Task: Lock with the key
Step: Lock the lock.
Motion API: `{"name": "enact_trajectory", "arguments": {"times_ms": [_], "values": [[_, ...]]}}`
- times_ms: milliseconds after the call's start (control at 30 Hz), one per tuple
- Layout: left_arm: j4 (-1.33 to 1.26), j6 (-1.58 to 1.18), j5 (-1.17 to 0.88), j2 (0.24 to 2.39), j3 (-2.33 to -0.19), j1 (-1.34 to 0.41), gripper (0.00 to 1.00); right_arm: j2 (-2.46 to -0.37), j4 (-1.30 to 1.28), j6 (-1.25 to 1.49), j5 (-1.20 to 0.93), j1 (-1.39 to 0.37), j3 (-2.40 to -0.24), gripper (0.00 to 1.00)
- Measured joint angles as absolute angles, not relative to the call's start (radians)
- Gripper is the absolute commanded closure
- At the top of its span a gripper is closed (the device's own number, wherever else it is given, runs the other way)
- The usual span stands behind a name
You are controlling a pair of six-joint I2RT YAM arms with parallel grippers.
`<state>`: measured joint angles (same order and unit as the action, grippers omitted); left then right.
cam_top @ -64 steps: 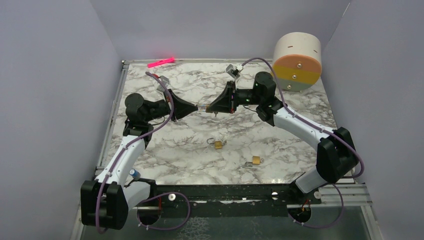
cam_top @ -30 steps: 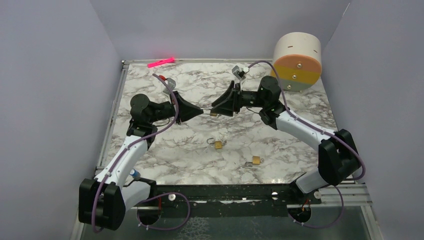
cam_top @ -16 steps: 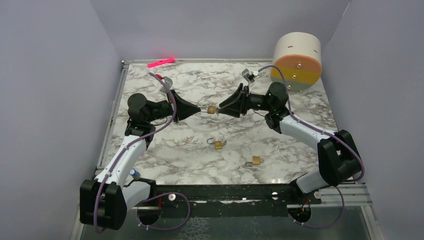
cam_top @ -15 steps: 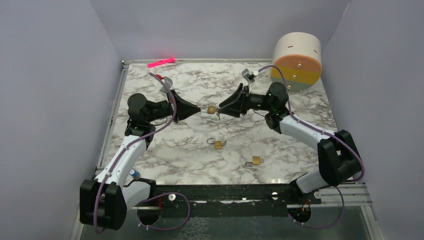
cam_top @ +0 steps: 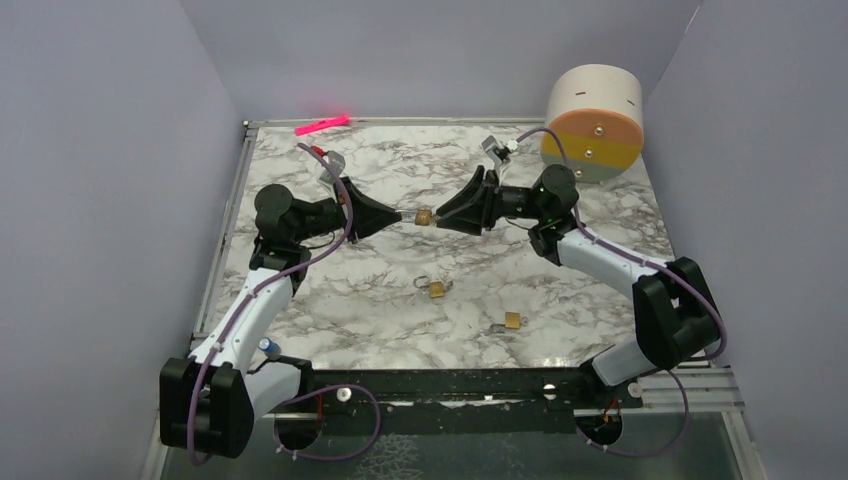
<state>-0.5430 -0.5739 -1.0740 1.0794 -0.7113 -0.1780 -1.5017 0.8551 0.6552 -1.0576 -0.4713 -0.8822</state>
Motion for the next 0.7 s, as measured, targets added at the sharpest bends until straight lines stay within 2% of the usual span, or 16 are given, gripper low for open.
{"name": "enact_trajectory", "arguments": {"times_ms": [267, 400, 500, 633, 700], "values": [[-0.543, -0.574, -1.074, 1.090, -0.713, -0.178, 1.00, -1.538, 0.875, 0.674, -1.068, -0.472, -0.897, 0.55], [-0.543, -0.574, -1.074, 1.090, -0.713, -0.178, 1.00, -1.544, 0.875, 0.674, -1.068, -0.477, -0.899, 0.59], [-0.543, -0.574, -1.074, 1.092, -0.713, -0.178, 1.00, -1.545, 0.875, 0.673, -1.069, -0.484, -0.899, 0.72], [-0.543, -0.574, -1.074, 1.097, -0.713, -0.178, 1.00, -1.547, 0.875, 0.672, -1.069, -0.485, -0.899, 0.95], [-0.543, -0.575, -1.078, 1.098, -0.713, -0.178, 1.00, -1.551, 0.875, 0.670, -1.069, -0.485, -0.899, 0.99]]}}
